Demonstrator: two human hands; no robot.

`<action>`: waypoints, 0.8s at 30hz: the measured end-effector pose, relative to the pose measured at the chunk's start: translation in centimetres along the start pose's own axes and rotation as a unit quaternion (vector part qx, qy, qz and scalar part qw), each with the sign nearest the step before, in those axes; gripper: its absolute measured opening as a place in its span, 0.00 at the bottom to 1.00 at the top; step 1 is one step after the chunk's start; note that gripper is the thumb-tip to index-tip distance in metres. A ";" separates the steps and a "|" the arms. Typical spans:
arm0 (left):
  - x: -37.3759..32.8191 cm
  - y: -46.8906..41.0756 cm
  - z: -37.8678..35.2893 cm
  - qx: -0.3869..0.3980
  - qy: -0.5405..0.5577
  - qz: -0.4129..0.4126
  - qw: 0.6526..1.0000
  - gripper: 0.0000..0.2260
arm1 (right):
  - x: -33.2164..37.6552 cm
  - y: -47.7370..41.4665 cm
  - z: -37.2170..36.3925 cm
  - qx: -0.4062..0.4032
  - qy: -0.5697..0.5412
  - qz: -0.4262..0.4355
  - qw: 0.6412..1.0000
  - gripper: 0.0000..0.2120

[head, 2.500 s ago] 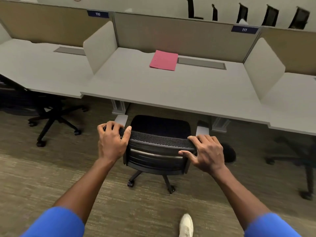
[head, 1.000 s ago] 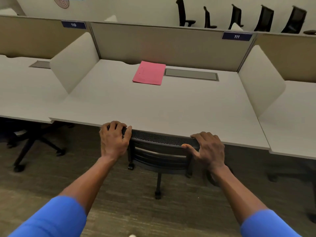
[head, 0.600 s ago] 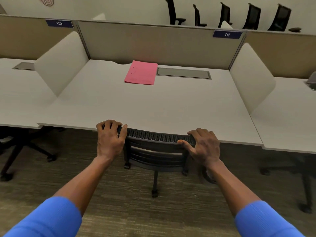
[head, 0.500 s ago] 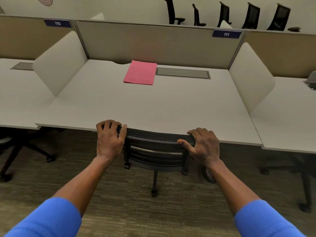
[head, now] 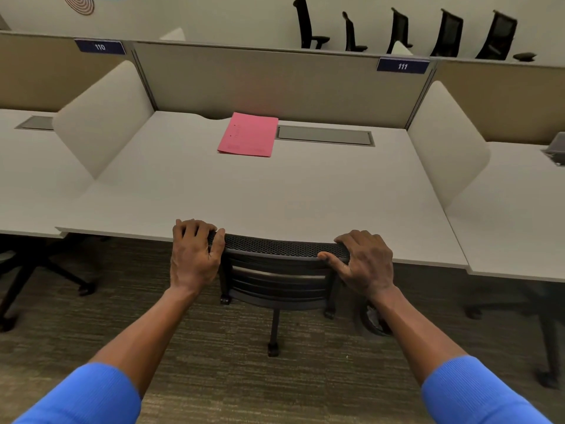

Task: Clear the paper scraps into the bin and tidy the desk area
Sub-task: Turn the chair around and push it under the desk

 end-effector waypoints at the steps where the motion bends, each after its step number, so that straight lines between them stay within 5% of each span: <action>1: -0.1 0.0 -0.1 -0.001 -0.002 -0.002 1.000 0.22 | -0.2 -0.1 -0.1 0.002 0.000 0.002 1.000 0.34; 24: -0.9 0.0 0.4 0.053 -0.044 0.020 0.997 0.25 | -0.3 -0.1 0.1 0.055 0.007 -0.004 0.998 0.36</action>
Point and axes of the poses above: each hand's wrist, its own y-axis away from the middle knuckle, its own z-axis out of the back of the hand, x = y × z, the point moved 8 cm from there along -y, towards the middle knuckle, and after that the axes turned 4 degrees about -y, right-handed, at the moved point
